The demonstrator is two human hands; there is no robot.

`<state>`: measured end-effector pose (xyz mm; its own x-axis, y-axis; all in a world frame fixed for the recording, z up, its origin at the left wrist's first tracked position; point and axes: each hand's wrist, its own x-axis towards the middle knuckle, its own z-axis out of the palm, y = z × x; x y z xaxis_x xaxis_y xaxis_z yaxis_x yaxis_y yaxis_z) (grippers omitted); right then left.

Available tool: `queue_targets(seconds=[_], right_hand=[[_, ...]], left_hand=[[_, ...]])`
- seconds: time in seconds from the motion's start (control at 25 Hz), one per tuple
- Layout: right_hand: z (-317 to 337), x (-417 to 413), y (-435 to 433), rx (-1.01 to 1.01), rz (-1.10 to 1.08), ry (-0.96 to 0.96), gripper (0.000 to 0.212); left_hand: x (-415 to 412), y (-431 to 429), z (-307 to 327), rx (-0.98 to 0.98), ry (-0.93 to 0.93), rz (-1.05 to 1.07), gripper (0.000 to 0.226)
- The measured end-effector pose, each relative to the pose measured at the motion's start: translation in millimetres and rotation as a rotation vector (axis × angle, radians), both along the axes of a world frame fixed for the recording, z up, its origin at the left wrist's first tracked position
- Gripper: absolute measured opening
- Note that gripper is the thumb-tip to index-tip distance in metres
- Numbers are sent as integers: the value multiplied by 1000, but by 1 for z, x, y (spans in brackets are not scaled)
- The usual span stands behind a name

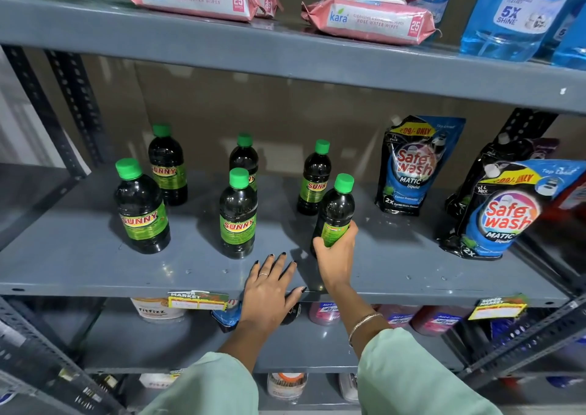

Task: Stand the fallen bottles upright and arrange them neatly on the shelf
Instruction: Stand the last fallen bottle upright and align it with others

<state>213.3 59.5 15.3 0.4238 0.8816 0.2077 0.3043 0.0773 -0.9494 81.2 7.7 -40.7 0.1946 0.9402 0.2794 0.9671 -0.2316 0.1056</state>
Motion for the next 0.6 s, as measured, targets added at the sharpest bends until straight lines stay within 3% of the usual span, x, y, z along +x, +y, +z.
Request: queue_targets(seconds=[0.16,0.32,0.44,0.6], right_hand=[[0,3,2,39,-42,-114,74],[-3,4,-1,-28,57,-35,70],[-2,6,0,-23,10,-53,75],[-2,6,0,-8,42,-35,78]], left_hand=[[-1,1,-2,-41,-15,-11,57],[-1,1,-2,-36,-9,-6,58],[0,1,-3,-31,3,2,58],[1,0,-1,77,23,1,52]])
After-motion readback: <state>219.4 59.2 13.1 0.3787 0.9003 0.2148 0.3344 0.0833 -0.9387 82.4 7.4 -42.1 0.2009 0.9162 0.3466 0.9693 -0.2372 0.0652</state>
